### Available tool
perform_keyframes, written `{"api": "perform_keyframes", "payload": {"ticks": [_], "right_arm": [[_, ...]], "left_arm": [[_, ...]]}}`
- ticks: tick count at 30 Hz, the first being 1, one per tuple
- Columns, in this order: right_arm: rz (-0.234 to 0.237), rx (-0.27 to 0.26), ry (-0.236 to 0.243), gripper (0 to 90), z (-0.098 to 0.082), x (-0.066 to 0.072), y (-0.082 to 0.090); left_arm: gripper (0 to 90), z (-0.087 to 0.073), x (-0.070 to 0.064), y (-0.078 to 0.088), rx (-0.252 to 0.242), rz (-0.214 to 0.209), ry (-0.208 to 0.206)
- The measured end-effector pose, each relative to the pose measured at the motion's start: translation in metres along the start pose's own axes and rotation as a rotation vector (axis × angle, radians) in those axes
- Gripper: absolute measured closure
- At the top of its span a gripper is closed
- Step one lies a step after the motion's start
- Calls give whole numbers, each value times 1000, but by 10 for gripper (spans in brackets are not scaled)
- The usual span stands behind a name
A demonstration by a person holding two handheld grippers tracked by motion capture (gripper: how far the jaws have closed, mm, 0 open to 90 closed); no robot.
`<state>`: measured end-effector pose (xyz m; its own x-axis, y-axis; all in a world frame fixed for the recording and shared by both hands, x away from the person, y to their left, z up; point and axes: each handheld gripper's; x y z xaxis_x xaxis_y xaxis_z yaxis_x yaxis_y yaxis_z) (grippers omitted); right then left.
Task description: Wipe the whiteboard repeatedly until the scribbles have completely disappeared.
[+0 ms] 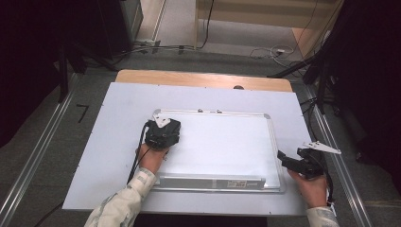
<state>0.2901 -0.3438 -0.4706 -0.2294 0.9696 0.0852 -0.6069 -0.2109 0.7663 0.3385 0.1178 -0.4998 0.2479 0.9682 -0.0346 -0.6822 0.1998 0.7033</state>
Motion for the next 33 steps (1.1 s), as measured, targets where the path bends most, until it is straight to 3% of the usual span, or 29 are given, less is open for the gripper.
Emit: {"api": "perform_keyframes", "payload": {"ticks": [5,12,17,18,27,33], "right_arm": [[0,0,-1,164,0,0,0],[1,3,-1,164,0,0,-1],[2,5,1,164,1,1,-2],[2,5,2,164,1,2,-2],[2,10,9,165,2,3,-4],[3,9,7,165,1,3,-3]], "left_arm": [[403,8,14,-6,3,31,51],[403,17,20,-14,8,65,65],[403,17,16,-13,17,59,42],[403,16,9,-12,23,41,17],[403,9,-16,-8,32,-28,-85],[403,12,-7,-11,24,-11,-45]]}}
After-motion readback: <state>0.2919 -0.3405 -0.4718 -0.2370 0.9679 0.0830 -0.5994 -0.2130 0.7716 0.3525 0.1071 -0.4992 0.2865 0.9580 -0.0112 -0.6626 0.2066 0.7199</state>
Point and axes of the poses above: each handheld gripper's, and its own axes: y roughly backward along the jaws, z roughly out of its top, x roughly to its left, and after that the axes turned 7 degrees about x, right-handed
